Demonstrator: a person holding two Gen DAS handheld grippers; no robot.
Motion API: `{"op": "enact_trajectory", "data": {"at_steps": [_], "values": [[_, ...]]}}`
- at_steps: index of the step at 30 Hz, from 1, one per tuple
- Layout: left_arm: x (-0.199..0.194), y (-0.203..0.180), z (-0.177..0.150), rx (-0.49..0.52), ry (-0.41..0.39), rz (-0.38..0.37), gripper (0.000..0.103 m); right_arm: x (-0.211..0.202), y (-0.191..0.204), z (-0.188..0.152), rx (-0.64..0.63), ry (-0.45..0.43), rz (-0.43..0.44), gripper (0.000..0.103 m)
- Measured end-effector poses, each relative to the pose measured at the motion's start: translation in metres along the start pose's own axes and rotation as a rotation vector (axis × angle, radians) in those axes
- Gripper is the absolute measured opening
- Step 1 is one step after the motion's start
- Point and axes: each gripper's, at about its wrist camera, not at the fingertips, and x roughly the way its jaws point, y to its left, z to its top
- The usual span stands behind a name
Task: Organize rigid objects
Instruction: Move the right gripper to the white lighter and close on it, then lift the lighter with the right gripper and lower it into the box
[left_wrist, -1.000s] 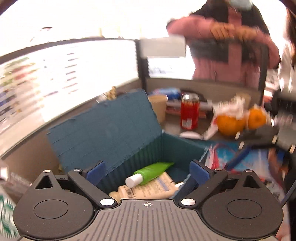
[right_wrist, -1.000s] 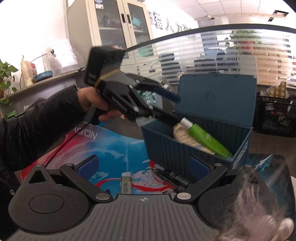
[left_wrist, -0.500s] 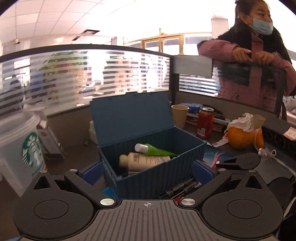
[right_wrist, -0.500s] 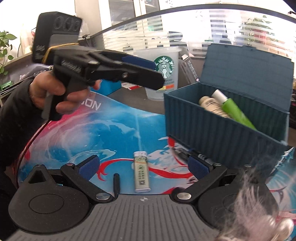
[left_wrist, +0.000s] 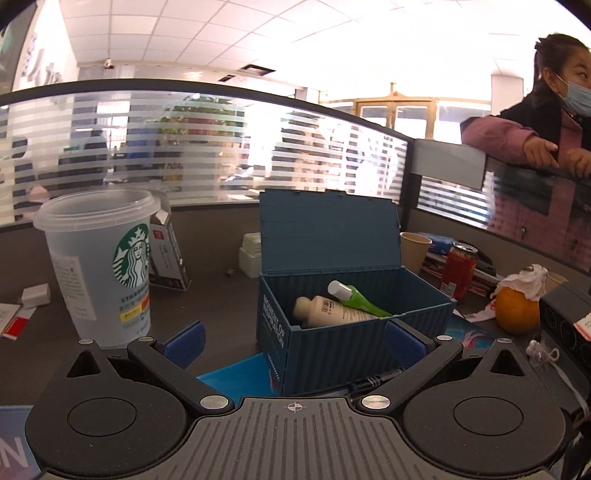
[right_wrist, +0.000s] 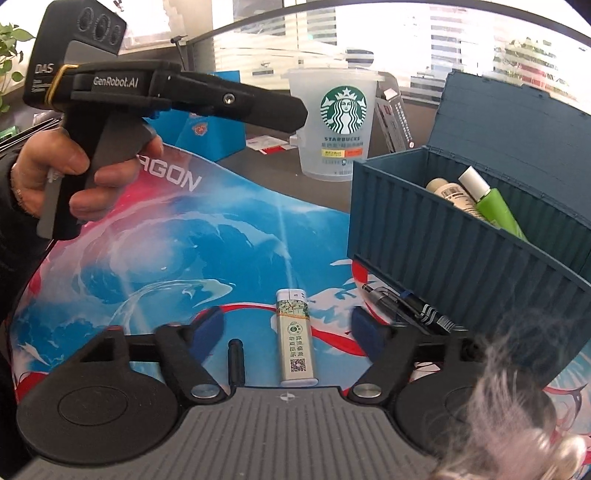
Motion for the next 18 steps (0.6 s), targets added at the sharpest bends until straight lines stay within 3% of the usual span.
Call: {"op": "enact_trajectory", "data": {"at_steps": [9,12,18], "values": [[0.001,0.005,-0.012,-0.061,0.009,0.018,0.103,0.023,0.005,0.0,-0.066,0.083,-0.011,0.041],[0.002,0.006,-0.014,-0.081,0.012,0.019,0.103,0.023,0.006,0.002,-0.065,0.085,-0.021,0.021],[0.003,0.008,-0.017,-0.094,0.019,0.029,0.103,0.024,0.008,0.004,-0.071,0.097,-0.037,0.021]]}}
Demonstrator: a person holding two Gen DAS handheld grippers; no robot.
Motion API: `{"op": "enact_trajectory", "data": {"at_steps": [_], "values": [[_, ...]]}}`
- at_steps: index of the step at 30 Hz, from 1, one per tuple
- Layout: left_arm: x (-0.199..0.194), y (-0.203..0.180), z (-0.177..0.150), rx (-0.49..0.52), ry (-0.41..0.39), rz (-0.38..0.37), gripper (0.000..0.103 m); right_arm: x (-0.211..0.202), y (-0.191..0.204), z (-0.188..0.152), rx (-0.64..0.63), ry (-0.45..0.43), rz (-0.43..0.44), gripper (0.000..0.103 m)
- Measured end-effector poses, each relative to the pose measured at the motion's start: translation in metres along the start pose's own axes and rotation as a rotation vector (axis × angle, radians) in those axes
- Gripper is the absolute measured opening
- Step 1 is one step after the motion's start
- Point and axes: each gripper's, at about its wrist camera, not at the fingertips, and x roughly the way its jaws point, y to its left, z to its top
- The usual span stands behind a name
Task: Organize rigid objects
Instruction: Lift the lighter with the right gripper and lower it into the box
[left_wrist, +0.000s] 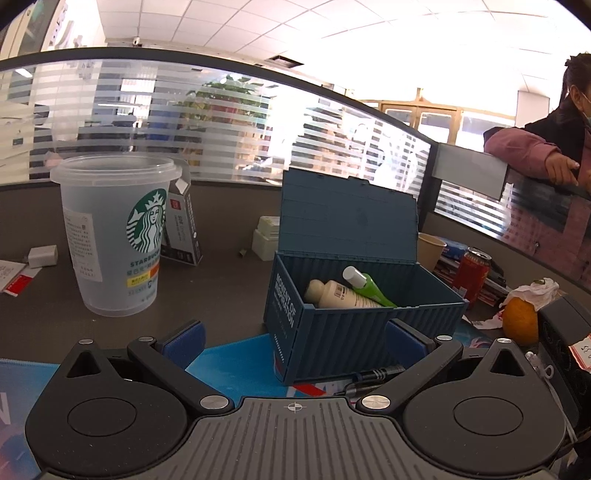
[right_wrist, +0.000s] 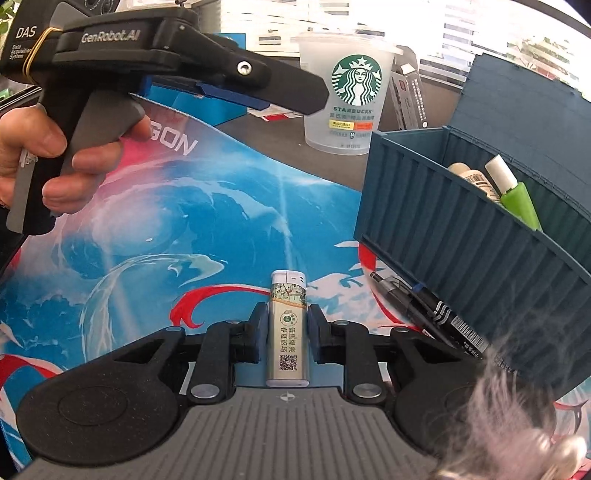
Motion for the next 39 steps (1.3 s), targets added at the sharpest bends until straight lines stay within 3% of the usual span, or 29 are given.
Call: {"op": "enact_trajectory", "data": {"at_steps": [12,24,29,39], "values": [[0.0,0.004,-0.003,-0.011,0.014,0.01,0.103,-0.035,-0.021,0.016,-0.012,0.021,-0.014,0.021],[0.004,0.0,-0.009,0.008,0.039,0.009,0.103,-0.09,-0.07,0.064,-0.081,0.002,-0.082,0.021],[0.006,-0.005,-0.014,0.03,0.056,0.004,0.103,-0.074,-0.099,0.086,-0.122,0.051,-0.063,0.021],[0.01,-0.012,-0.019,0.06,0.074,-0.01,0.103,-0.028,-0.121,0.105,-0.221,0.158,0.016,0.021]]}}
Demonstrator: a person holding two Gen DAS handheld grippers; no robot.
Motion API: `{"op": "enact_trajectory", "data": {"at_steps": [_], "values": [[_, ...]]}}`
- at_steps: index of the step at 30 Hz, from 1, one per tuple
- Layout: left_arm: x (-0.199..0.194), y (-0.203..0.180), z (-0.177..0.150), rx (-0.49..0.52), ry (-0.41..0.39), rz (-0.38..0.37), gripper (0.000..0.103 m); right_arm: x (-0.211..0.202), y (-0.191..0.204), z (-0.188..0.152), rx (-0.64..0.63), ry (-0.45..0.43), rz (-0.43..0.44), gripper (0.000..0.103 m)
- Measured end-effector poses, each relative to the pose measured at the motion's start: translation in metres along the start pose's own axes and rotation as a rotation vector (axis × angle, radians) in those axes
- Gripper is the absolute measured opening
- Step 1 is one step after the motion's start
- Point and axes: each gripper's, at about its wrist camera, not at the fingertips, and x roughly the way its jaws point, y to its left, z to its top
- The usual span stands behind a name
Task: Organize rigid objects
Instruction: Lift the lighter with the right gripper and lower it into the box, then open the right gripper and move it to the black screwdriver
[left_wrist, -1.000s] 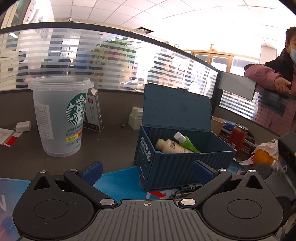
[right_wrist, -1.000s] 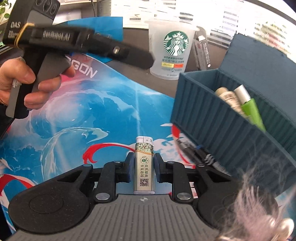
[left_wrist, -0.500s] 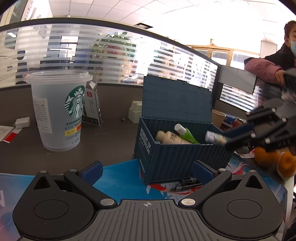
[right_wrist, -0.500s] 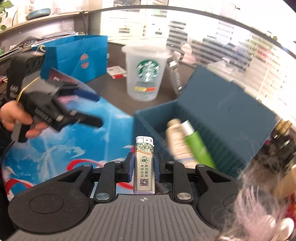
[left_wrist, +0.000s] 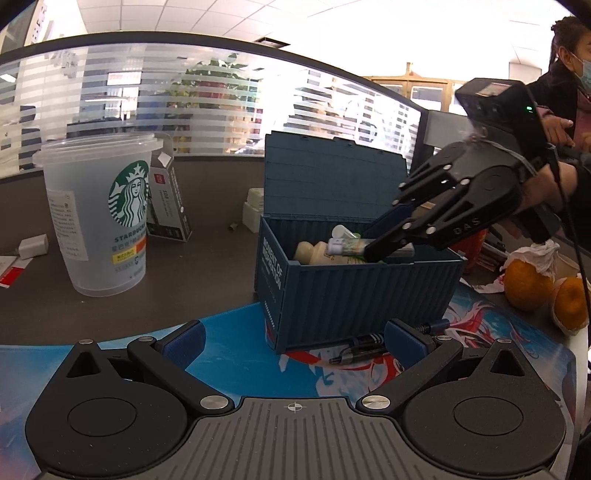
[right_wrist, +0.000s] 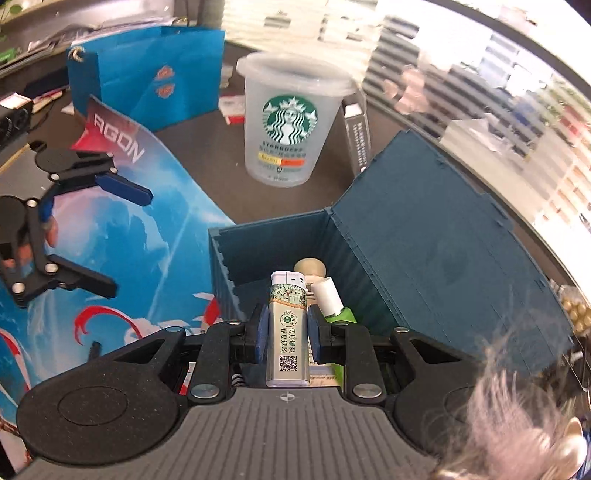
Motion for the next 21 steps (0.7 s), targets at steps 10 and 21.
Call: {"op": "enact_trajectory", "data": {"at_steps": [10,21], "values": [[0.005,-0.01,-0.005,0.039,0.03,-0.029,0.103,0.026,-0.007,0.008,-0.037,0.051,0.082,0.021],[0.009,-0.01,-0.007,0.038,0.049,-0.033,0.103,0.031,-0.008,0.014,-0.099,0.085,0.069,0.026]]}}
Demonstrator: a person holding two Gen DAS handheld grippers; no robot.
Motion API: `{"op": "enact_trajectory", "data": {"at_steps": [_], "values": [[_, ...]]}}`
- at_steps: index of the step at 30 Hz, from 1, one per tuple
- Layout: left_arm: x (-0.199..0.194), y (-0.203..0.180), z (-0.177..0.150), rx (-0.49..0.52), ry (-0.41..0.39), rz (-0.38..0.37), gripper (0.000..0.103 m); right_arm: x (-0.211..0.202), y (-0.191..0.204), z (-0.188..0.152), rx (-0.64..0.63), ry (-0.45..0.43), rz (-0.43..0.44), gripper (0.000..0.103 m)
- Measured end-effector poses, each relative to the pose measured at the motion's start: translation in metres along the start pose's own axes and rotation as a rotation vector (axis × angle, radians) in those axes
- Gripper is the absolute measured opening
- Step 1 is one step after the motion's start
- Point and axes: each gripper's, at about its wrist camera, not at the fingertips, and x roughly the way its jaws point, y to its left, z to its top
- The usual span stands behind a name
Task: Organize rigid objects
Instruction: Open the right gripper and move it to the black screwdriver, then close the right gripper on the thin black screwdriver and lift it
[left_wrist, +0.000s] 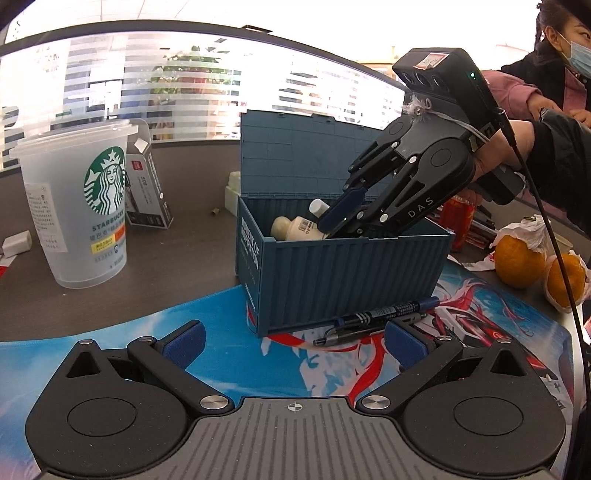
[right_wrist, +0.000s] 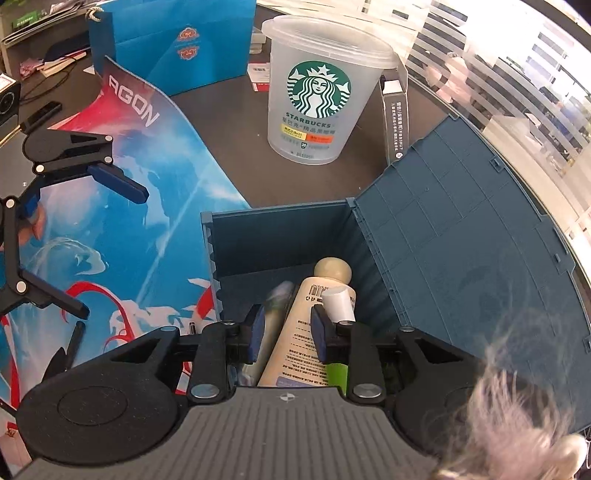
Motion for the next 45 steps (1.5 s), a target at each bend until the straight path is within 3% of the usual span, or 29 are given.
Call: {"op": "enact_trajectory", "data": {"at_steps": [5,12,20,26,31,37,45], "values": [[0.001,-0.001,0.0,0.003,0.006,-0.002,0.103,-0.003,0.002,-0.001,0.007,-0.016,-0.006,0.026],[0.001,-0.003,-0.001,0.008,0.01,-0.006,0.103,-0.03,0.014,-0.001,0.016,-0.103,-0.031,0.026],[0.0,-0.003,-0.001,0.005,0.01,-0.003,0.103,-0.062,0.064,-0.029,0.019,-0.231,0.002,0.031],[-0.002,-0.004,-0.001,0.011,0.006,0.012,0.103,-0.04,0.097,-0.064,0.105,-0.217,0.079,0.031],[-0.006,0.006,0.002,-0.042,-0.011,0.023,0.103,-0.023,0.131,-0.084,0.163,-0.24,0.143,0.033],[-0.006,0.006,0.002,-0.045,-0.007,0.019,0.103,-0.007,0.169,-0.086,0.119,-0.244,0.149,0.031],[-0.006,0.004,0.001,-0.038,-0.007,0.015,0.103,0.005,0.172,-0.09,0.103,-0.199,0.114,0.022]]}}
